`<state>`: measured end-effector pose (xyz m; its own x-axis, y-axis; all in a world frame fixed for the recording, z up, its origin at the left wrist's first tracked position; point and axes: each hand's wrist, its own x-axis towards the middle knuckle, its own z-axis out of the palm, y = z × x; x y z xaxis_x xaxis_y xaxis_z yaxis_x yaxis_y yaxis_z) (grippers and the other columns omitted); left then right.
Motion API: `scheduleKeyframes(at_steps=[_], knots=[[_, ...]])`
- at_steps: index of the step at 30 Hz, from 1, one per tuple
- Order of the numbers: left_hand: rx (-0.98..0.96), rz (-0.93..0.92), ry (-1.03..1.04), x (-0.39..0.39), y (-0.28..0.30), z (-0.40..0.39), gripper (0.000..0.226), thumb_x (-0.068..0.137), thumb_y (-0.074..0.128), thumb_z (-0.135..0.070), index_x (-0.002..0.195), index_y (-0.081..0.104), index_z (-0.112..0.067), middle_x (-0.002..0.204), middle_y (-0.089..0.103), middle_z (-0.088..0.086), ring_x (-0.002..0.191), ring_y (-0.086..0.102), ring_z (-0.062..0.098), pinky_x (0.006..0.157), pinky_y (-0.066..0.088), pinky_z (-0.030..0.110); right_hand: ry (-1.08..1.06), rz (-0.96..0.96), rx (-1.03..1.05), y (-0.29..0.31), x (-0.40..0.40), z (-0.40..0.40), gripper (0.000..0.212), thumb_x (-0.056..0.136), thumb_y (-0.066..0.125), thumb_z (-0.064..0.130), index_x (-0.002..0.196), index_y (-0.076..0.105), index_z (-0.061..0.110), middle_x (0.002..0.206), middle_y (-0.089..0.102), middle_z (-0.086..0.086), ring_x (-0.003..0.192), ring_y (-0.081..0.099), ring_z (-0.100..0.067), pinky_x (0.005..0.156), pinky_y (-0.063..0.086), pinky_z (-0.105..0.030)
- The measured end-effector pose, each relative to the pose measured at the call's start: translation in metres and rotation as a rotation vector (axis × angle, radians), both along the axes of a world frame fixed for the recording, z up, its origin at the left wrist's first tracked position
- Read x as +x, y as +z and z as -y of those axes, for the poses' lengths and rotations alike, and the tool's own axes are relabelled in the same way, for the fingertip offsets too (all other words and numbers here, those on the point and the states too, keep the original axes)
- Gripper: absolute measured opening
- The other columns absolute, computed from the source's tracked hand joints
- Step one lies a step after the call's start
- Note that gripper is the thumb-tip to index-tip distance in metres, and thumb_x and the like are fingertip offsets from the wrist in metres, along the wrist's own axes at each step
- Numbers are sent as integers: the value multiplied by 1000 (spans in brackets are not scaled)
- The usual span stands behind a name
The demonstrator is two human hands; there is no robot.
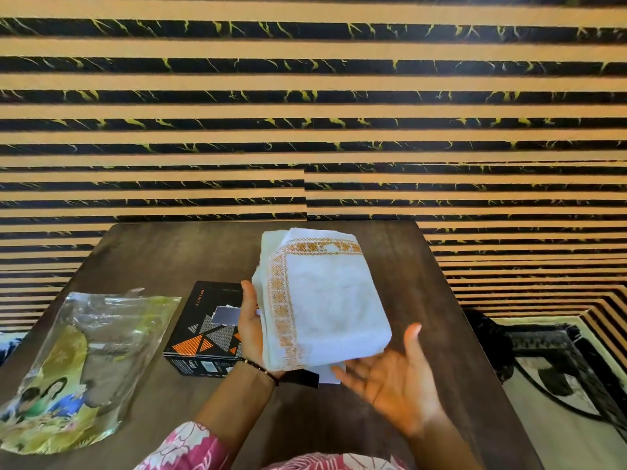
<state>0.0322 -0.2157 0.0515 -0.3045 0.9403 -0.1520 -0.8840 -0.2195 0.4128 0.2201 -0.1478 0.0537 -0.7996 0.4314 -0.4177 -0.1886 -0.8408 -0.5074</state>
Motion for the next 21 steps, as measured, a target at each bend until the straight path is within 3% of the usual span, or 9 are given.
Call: scheduleKeyframes(at_steps=[2,4,7,9,12,15,19,21], knots=[[-19,11,-9,4,8,-1,91,47,82,-58,127,55,-25,126,60,4,113,58,30,95,41,54,91,50,49,-10,-5,12,111,37,74,74,124,55,10,125,60,-21,115,58,-35,81,53,-52],[-13,48,-36,10,8,-2,91,54,77,-60,134,47,-27,132,56,3,119,54,30,97,42,53,183,123,147,-4,-12,8,104,41,75,71,126,52,15,123,60,-19,110,60,-33,80,53,-51],[-22,69,-58,11,6,-1,68,76,46,-68,129,53,-27,133,56,6,124,50,31,100,39,54,122,191,189,5,-19,-10,71,66,73,46,125,53,12,110,65,-14,92,66,-28,72,56,-43],[-38,66,-71,5,2,1,67,80,37,-70,125,57,-25,131,58,7,124,50,31,105,35,53,14,162,180,7,-18,-22,54,71,67,26,121,57,9,101,70,-10,84,70,-24,63,58,-37],[26,12,-210,-1,5,3,74,78,47,-70,132,51,-19,132,57,9,124,50,29,110,31,46,-88,37,185,6,-13,-37,68,61,80,17,124,56,10,115,67,-13,99,67,-29,76,56,-41],[-32,6,-268,-3,7,5,92,60,69,-68,135,46,-21,135,52,6,121,51,28,109,31,47,-41,-1,166,2,-5,-46,69,55,83,18,120,59,13,116,66,-16,101,66,-33,76,55,-45],[-87,-122,-292,1,11,6,78,62,75,-56,127,54,-19,121,62,7,111,58,28,95,46,45,46,16,150,-4,4,-55,64,55,85,20,114,62,15,112,68,-17,98,67,-35,74,55,-46],[-136,-193,-295,4,14,5,78,62,82,-39,130,51,-16,118,64,9,107,61,28,93,50,45,72,41,197,-4,7,-61,60,68,77,21,123,55,17,122,62,-17,108,62,-36,80,53,-48]])
